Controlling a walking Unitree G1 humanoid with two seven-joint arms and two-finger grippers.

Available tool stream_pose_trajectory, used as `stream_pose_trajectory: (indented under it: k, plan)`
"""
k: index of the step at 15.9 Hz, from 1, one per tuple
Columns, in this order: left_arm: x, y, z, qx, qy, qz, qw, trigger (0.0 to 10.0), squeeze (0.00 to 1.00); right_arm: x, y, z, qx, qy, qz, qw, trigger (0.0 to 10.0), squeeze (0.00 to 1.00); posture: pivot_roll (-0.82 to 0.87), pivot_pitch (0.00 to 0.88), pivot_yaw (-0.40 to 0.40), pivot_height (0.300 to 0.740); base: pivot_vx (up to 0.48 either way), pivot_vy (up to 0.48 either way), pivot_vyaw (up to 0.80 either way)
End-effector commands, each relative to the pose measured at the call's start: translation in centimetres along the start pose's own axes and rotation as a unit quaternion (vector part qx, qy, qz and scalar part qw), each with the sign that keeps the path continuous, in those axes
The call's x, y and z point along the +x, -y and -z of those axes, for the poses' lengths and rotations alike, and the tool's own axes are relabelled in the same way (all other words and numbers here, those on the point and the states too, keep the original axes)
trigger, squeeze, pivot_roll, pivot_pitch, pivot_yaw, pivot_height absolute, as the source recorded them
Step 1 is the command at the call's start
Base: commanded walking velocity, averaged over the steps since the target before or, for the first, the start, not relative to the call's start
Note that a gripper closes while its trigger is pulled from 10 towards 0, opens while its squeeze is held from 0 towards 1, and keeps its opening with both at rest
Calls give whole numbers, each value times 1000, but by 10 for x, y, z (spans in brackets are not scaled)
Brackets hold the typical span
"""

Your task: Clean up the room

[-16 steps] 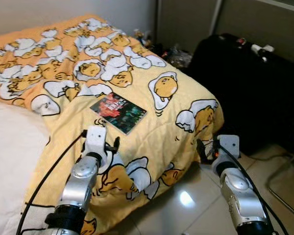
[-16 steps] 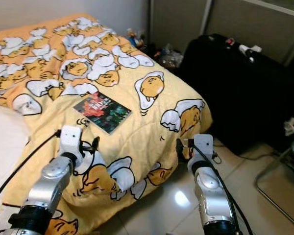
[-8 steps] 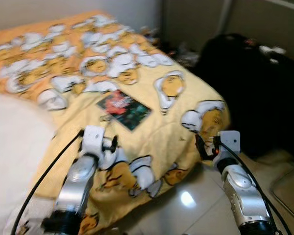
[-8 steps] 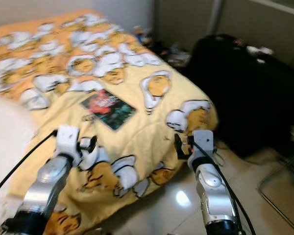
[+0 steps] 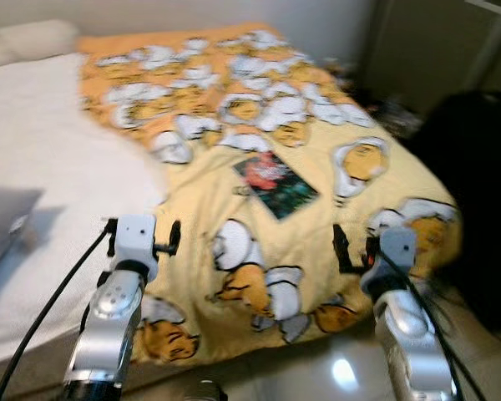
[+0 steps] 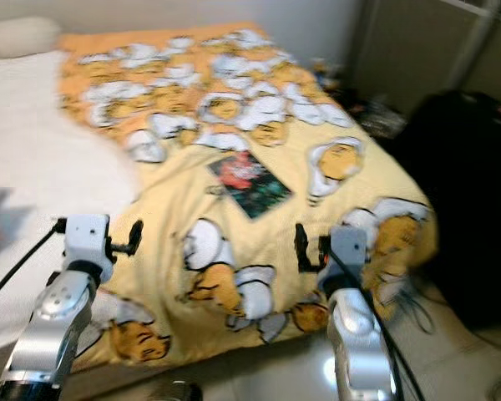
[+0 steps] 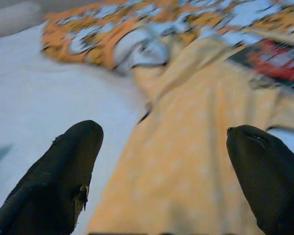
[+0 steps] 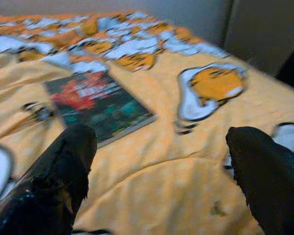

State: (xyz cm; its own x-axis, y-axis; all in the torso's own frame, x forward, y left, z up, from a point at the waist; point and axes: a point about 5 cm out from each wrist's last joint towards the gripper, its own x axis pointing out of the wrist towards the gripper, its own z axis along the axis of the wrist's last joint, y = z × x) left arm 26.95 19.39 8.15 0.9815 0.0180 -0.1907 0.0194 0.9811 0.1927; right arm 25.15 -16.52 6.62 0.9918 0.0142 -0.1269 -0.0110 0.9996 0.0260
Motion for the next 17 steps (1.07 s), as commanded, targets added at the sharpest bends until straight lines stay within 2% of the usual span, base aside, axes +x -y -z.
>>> stream_pose_trajectory:
  k: [1,4,6,9,10,15,16,17]
  plan:
    - [1,0,-4,1,1,0,1000,10000,0,-1,0,-4,3,6,6,1000,10000,1000,4,0,31,740,0,251,800]
    - [5,15,-12,0,9,22,1000,10000,0,-1,12,-2,23,-5,19,1000,10000,1000,13,0,45,740,0,264,752]
    - [6,16,-15,3,11,27,1000,10000,0,1,11,-4,29,-9,7,1000,10000,1000,27,0,40,740,0,266,303]
    - [12,14,-24,3,14,21,1000,10000,0,13,20,-21,54,7,26,998,10000,1000,27,0,29,740,0,334,0]
    - [18,9,-27,5,14,17,1000,10000,0,20,19,-26,59,10,38,997,10000,1000,16,0,44,740,0,382,0]
    - [17,0,-27,9,14,7,1000,10000,0,20,9,-23,59,5,32,998,10000,1000,18,0,33,740,0,381,0]
    - [18,-1,-26,3,10,0,1000,10000,0,23,5,-26,56,10,22,998,627,0,23,0,35,740,0,379,0]
    - [19,2,-26,2,9,6,1000,10000,0,27,4,-27,60,10,16,998,0,0,31,0,24,740,0,382,0]
